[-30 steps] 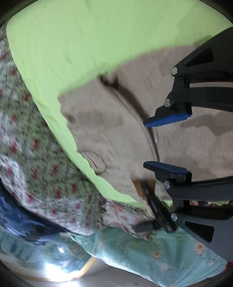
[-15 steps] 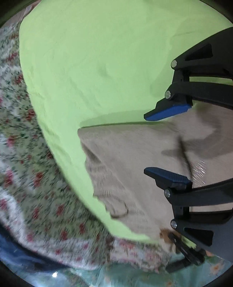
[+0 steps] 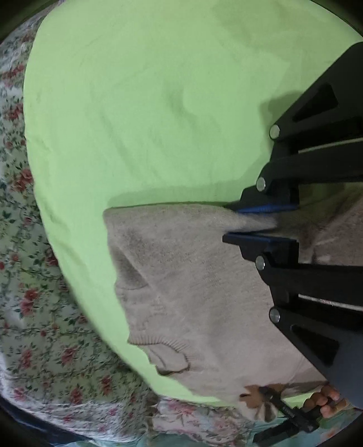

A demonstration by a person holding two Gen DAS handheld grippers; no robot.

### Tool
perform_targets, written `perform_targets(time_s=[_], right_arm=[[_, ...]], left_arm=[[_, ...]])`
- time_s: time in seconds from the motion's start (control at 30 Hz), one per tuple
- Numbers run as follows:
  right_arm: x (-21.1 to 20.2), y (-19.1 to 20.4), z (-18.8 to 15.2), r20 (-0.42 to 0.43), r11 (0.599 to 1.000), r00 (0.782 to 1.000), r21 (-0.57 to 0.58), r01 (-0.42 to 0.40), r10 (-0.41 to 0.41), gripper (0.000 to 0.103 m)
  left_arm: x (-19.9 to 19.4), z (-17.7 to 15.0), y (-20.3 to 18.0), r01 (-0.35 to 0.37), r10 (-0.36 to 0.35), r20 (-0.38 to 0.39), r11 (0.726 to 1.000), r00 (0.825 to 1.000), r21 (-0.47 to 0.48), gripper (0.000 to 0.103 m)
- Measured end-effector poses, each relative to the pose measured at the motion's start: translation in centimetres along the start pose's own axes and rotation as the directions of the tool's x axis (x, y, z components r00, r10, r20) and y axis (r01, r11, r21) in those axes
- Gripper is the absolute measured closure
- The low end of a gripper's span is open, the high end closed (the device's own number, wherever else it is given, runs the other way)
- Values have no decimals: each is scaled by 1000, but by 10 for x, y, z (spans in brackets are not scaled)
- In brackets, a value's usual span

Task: Fold small clothes
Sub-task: 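Grasp the other brown cuff with the left gripper and lift it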

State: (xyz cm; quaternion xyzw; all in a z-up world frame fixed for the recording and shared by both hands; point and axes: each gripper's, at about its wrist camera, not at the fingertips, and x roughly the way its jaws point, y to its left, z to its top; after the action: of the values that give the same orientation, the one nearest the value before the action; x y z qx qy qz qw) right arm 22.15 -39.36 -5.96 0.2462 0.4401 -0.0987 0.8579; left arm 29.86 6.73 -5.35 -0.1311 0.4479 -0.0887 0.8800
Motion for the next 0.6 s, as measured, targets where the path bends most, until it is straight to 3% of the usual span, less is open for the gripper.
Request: perform_targets(time_s=[0.07,0.13,0.23,0.3,0.37,0.43,0.53,0.6], right_arm=[[-18,9,-8,55,1000,998,-24,3,-2,76],[-31,25,-23,63,997,998,-72,-23,28,51],[-44,46,-50,33,989,996,-120,-83,88,45],[-50,55,-67,13,984,992,-127,-121,124,45],[-56,63,-85,-12,979,986,-117,-167,167,44],[-59,71,-101,-28,977,983,-106,-183,181,41],[-61,85,-122,-58,970,976,-107,-217,212,40],[-61,94,-134,-81,964,968,-107,-244,236,40]], left_arm=[[-6,-2,1,-27,27,6,1000,1000,9,86],[-16,-7,4,-41,41,7,999,999,14,86],[-37,-15,8,-64,64,18,997,998,31,85],[-60,-18,13,-79,77,48,995,996,54,77],[-75,-16,18,-97,91,78,993,993,74,48],[-89,-7,23,-143,131,126,985,983,96,36],[-89,12,25,-167,147,143,976,979,141,22],[-74,23,24,-200,180,122,962,976,184,21]])
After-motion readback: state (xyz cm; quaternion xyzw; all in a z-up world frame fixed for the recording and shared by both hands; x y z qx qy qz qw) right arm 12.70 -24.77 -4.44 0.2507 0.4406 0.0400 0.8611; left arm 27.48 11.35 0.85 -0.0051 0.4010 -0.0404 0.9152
